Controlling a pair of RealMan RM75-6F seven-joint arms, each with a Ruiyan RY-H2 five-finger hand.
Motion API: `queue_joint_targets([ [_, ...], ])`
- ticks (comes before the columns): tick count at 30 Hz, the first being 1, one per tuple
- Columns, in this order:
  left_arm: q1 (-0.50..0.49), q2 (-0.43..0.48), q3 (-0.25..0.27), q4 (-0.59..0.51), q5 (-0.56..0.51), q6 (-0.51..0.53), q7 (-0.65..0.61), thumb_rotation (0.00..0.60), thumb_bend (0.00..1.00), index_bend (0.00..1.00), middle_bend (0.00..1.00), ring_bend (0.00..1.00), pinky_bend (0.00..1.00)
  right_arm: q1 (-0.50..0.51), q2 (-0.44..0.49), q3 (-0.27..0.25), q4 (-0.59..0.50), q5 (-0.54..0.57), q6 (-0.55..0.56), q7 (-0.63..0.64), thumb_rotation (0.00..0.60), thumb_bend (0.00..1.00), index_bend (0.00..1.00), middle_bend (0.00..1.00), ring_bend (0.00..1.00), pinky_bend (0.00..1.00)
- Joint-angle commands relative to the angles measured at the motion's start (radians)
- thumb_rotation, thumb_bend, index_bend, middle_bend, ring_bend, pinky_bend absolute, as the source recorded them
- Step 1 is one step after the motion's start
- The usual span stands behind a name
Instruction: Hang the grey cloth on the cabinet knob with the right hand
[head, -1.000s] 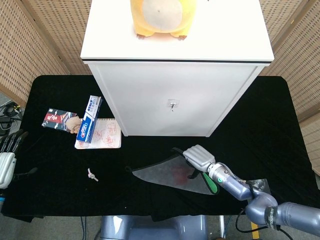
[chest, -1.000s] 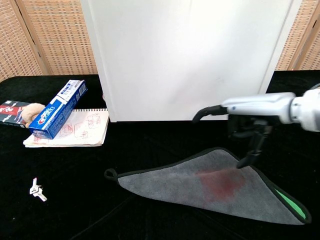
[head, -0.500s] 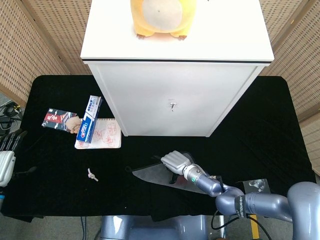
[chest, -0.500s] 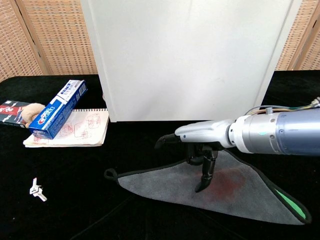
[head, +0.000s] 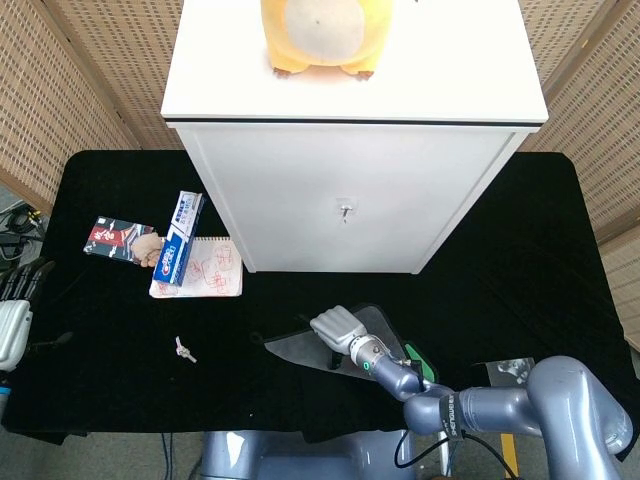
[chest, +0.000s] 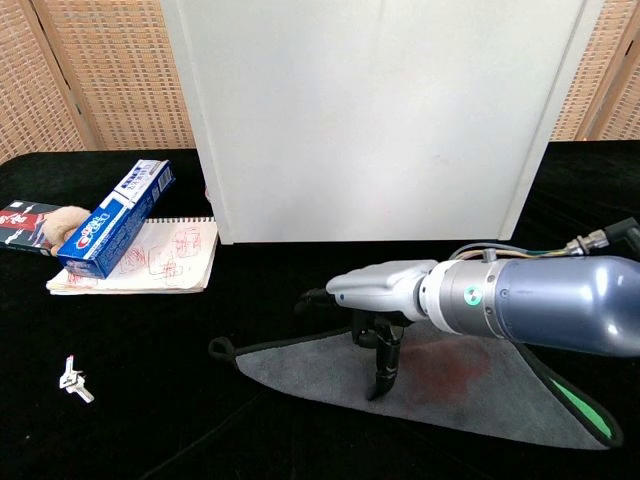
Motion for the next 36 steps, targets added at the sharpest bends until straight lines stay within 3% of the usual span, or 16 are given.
queue_joint_targets([
  [1, 0.000, 0.000, 0.000, 0.000, -0.001, -0.001, -0.001, 0.600, 0.00, 0.00, 0.00, 0.00, 0.00, 0.011, -0.012, -0.012, 0.004, 0.020, 0.011, -0.019, 0.600, 0.00, 0.12, 1.00, 1.00, 1.00],
  [14, -0.003, -0.003, 0.000, 0.002, -0.008, -0.007, 0.008, 0.600, 0.00, 0.00, 0.00, 0.00, 0.00, 0.035, -0.010, -0.002, -0.042, 0.069, 0.007, -0.002, 0.600, 0.00, 0.14, 1.00, 1.00, 1.00],
  [25, -0.004, 0.000, 0.000, 0.002, -0.012, -0.010, -0.001, 0.600, 0.00, 0.00, 0.00, 0.00, 0.00, 0.042, -0.054, -0.035, 0.016, 0.070, 0.028, -0.019, 0.600, 0.01, 0.20, 1.00, 1.00, 1.00],
  [30, -0.004, 0.001, -0.001, 0.002, -0.014, -0.010, -0.003, 0.600, 0.00, 0.00, 0.00, 0.00, 0.00, 0.038, -0.069, -0.036, 0.030, 0.058, 0.042, -0.019, 0.600, 0.15, 0.26, 1.00, 1.00, 1.00],
  [36, -0.004, 0.001, 0.000, 0.002, -0.014, -0.012, -0.005, 0.600, 0.00, 0.00, 0.00, 0.00, 0.00, 0.032, -0.071, -0.036, 0.034, 0.048, 0.039, -0.009, 0.600, 0.31, 0.42, 1.00, 1.00, 1.00],
])
